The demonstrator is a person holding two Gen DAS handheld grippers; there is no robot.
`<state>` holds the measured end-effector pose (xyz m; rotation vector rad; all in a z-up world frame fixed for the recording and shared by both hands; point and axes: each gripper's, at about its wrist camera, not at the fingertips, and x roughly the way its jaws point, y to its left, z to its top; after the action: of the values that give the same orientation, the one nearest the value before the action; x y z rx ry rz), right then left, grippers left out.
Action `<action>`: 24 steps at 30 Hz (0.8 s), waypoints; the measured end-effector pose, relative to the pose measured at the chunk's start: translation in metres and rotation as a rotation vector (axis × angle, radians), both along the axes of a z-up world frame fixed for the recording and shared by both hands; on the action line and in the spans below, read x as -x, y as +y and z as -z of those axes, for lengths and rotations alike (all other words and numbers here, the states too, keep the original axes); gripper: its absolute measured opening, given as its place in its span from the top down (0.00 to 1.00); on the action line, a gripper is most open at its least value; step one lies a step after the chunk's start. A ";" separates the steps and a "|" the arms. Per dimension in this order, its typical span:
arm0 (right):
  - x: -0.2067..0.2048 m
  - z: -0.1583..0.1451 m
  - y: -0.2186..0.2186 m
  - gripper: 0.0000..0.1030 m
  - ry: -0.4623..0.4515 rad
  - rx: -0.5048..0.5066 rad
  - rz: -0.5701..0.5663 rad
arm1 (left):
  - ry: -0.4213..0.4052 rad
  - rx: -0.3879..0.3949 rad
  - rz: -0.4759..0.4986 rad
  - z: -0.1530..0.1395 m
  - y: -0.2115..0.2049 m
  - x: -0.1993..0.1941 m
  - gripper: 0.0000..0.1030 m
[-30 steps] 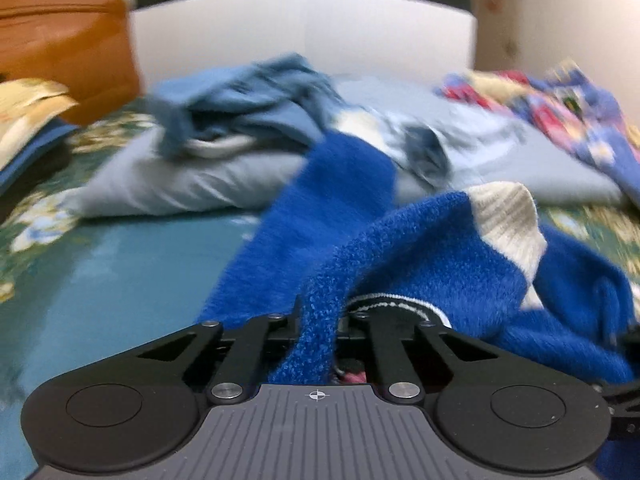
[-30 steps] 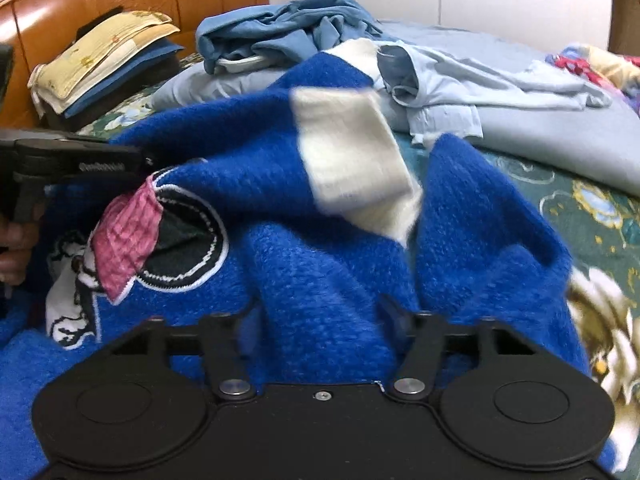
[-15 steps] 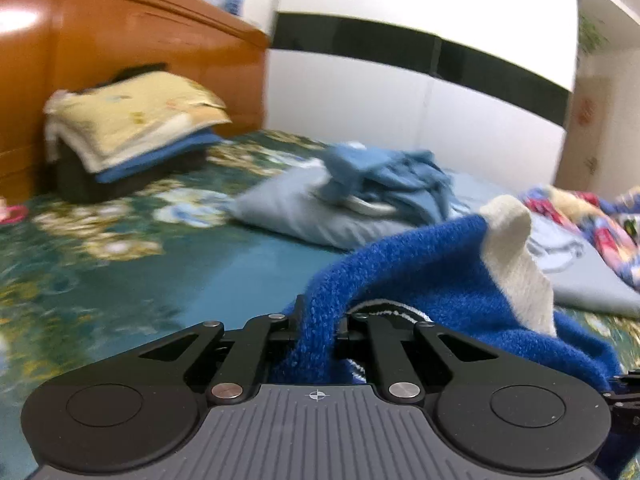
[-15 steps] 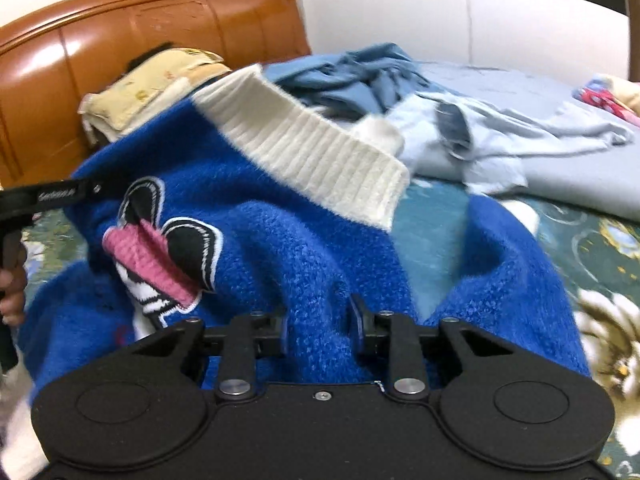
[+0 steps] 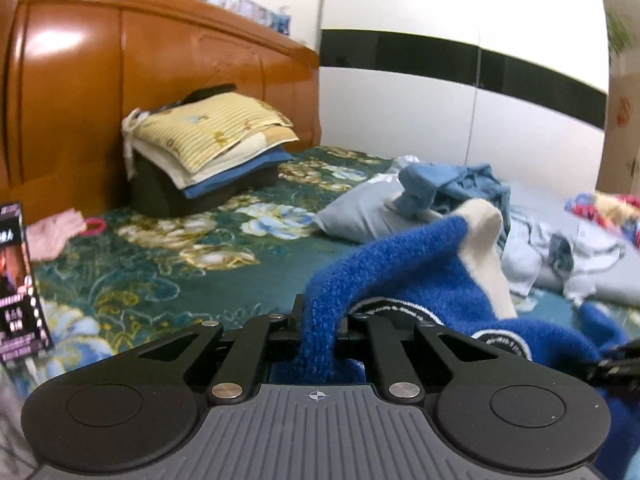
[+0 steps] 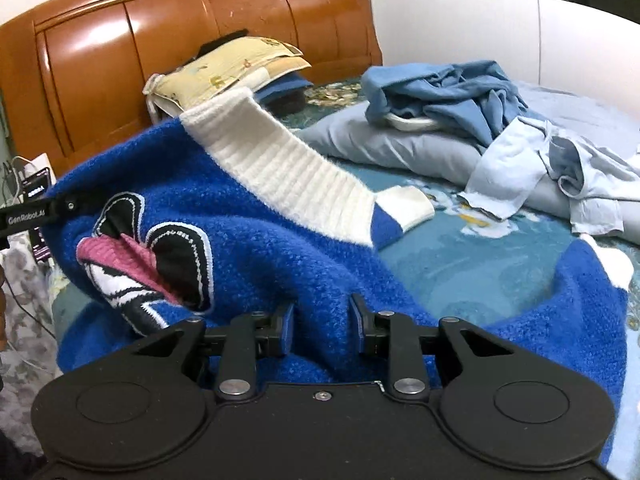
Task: Fold clothes
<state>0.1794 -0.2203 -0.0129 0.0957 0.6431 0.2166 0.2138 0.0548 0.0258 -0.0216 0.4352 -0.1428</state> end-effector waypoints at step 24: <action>-0.084 0.006 -0.069 0.32 0.164 -0.122 0.055 | 0.026 -0.114 0.154 -0.005 -0.021 -0.034 0.09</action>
<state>0.2631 -0.2888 -0.0193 0.2502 0.7897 0.1958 0.2482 0.0341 0.0308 0.1224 0.4701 -0.2692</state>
